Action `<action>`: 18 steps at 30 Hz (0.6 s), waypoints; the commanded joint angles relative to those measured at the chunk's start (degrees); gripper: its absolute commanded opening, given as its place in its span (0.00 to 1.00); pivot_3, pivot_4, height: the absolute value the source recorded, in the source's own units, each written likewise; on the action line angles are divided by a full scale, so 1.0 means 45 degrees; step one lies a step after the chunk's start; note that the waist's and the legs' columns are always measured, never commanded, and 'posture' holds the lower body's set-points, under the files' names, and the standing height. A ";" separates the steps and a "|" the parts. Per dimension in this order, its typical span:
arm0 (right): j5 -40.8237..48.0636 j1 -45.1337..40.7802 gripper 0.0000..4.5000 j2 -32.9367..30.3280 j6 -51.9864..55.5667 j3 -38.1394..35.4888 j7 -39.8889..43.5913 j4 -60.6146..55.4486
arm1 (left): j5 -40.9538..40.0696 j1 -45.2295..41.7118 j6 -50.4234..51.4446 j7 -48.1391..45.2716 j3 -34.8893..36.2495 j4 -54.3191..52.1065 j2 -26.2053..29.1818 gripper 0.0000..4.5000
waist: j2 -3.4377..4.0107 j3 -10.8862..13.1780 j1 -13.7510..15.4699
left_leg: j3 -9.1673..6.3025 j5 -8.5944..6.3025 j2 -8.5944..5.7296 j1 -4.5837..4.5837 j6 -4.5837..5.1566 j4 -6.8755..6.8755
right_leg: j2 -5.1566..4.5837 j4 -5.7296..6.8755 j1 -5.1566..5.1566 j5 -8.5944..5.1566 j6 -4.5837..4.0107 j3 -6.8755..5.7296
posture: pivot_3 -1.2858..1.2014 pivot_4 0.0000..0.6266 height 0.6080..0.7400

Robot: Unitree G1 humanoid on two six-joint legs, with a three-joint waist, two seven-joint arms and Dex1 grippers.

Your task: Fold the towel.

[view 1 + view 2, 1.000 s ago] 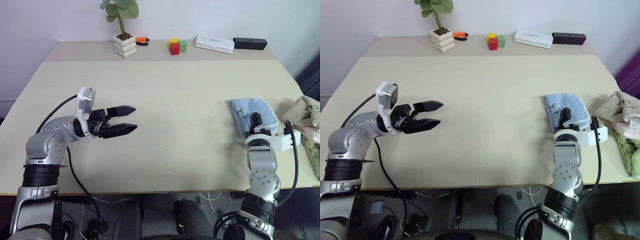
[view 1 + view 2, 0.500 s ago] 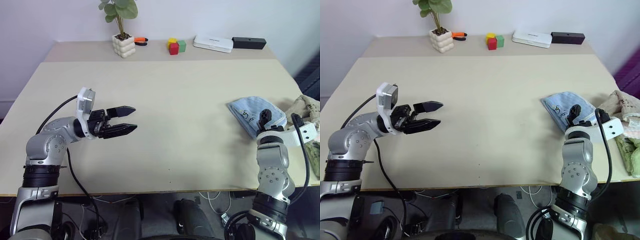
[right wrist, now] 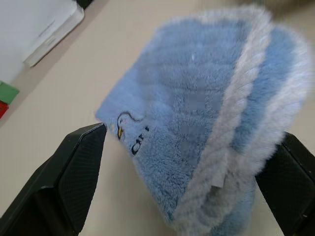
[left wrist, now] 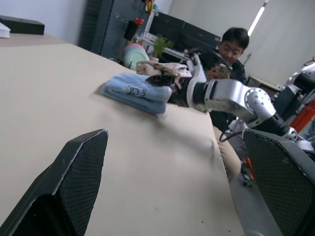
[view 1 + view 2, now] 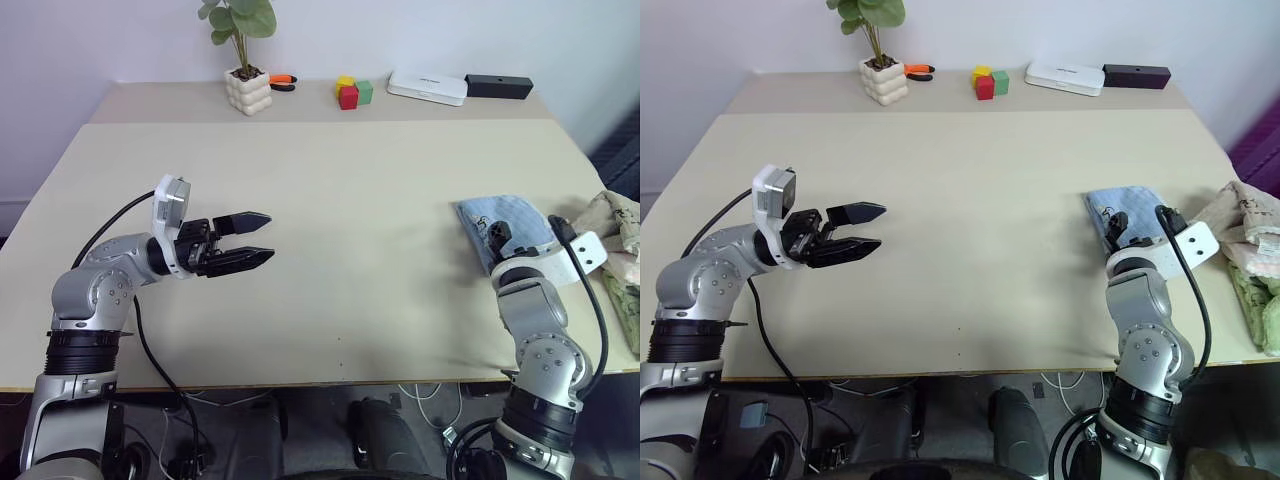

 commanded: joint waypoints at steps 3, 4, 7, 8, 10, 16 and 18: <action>-0.0620 0.0361 0.99 0.0004 -0.0146 -0.0999 -0.0961 -0.0603 | -0.0198 -0.0051 -0.0158 -0.0024 0.0253 -0.0410 0.0019 1.00 | 0.0001 0.0000 -0.0032 | 0.0000 0.0000 0.0000 0.0000 0.0000 -0.0001 | 0.0000 -0.0001 -0.0001 0.0000 0.0000 0.0001 | 0.52 0.24 1.00; -0.0566 0.0390 0.99 0.0122 -0.0153 -0.1081 -0.1060 -0.0671 | -0.0194 -0.0054 -0.0165 -0.0031 0.0257 -0.0398 0.0024 1.00 | 0.0001 0.0000 -0.0040 | 0.0000 0.0000 0.0000 0.0001 0.0000 -0.0002 | 0.0001 0.0000 -0.0002 0.0000 0.0000 0.0001 | 0.52 0.24 1.00; -0.0191 0.0362 0.99 0.0441 0.0069 -0.1241 -0.1297 -0.0763 | -0.0167 -0.0064 -0.0187 -0.0048 0.0247 -0.0367 0.0031 1.00 | 0.0002 0.0000 -0.0100 | 0.0000 0.0000 0.0004 0.0005 0.0000 -0.0008 | 0.0006 0.0002 -0.0004 0.0000 0.0000 0.0001 | 0.52 0.24 1.00; -0.0256 0.0388 0.99 0.0398 0.0218 -0.1229 -0.1397 -0.0939 | -0.0174 -0.0065 -0.0185 -0.0052 0.0252 -0.0372 0.0034 1.00 | 0.0002 0.0000 -0.0106 | -0.0001 0.0000 0.0007 0.0005 0.0001 -0.0010 | 0.0009 0.0002 -0.0005 0.0000 -0.0001 0.0001 | 0.52 0.24 1.00; -0.0508 0.0237 0.99 0.0009 0.0300 -0.1149 -0.1185 -0.1230 | -0.0184 -0.0067 -0.0190 -0.0066 0.0261 -0.0367 0.0035 1.00 | 0.0004 0.0001 -0.0088 | 0.0000 0.0000 0.0009 0.0004 0.0001 -0.0010 | 0.0010 0.0002 -0.0006 0.0000 -0.0002 0.0002 | 0.52 0.24 1.00; -0.2962 -0.0550 0.99 -0.2944 0.0214 0.0403 0.0965 -0.1854 | -0.0118 -0.0110 -0.0304 -0.0078 0.0221 -0.0265 -0.0028 1.00 | 0.0005 0.0001 -0.0049 | 0.0004 0.0000 0.0000 0.0000 0.0001 0.0003 | 0.0003 0.0001 -0.0005 -0.0002 -0.0004 0.0005 | 0.52 0.24 1.00; -0.3951 -0.0977 0.99 -0.4027 -0.0250 0.1494 0.2340 -0.2006 | -0.0094 -0.0151 -0.0341 -0.0088 0.0213 -0.0206 -0.0043 1.00 | 0.0005 0.0001 -0.0055 | 0.0003 0.0000 0.0003 0.0003 0.0001 -0.0006 | 0.0008 0.0000 -0.0006 -0.0002 -0.0005 0.0005 | 0.52 0.24 1.00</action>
